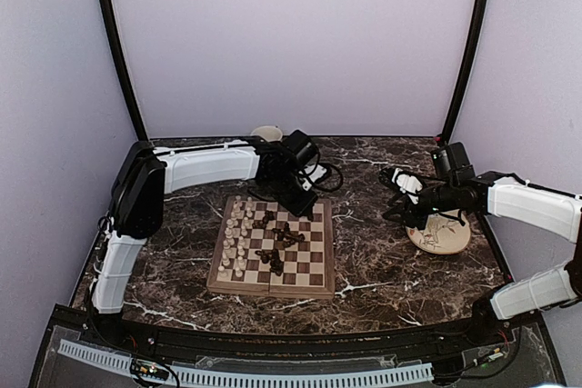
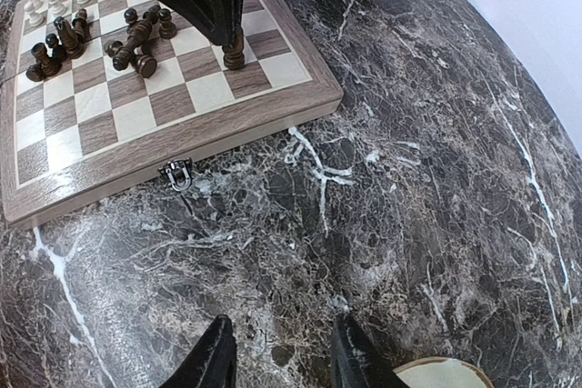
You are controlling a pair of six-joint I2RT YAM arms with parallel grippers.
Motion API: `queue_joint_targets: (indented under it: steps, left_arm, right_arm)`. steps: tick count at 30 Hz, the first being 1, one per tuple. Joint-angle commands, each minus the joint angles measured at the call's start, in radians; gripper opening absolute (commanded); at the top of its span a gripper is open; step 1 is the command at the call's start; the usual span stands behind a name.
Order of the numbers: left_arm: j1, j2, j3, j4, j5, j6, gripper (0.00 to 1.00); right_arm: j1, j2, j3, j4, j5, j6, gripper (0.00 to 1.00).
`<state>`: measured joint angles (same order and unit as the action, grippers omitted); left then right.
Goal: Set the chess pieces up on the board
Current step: Place the knight at b8.
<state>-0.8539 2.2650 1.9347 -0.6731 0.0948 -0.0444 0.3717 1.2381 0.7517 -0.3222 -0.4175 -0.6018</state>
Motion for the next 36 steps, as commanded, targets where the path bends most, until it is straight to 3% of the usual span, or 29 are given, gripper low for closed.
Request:
queue_joint_targets:
  steps: [1,14,28,36]
  left_arm:
    - [-0.016,0.009,0.047,-0.004,0.023,0.030,0.00]
    - [-0.038,0.053,0.093,-0.021,-0.019,0.029,0.03]
    - [-0.042,0.070,0.109,-0.020,-0.038,0.023,0.27]
    - [-0.043,0.076,0.110,-0.006,-0.045,0.016,0.30]
  right_arm:
    - [-0.003,-0.006,0.015,0.014,0.008,-0.009,0.36]
    - [-0.004,0.000,0.014,0.015,0.011,-0.010,0.36]
    - [-0.003,0.011,0.017,0.011,0.010,-0.013,0.36]
    - [-0.003,0.017,0.017,0.010,0.010,-0.016,0.36]
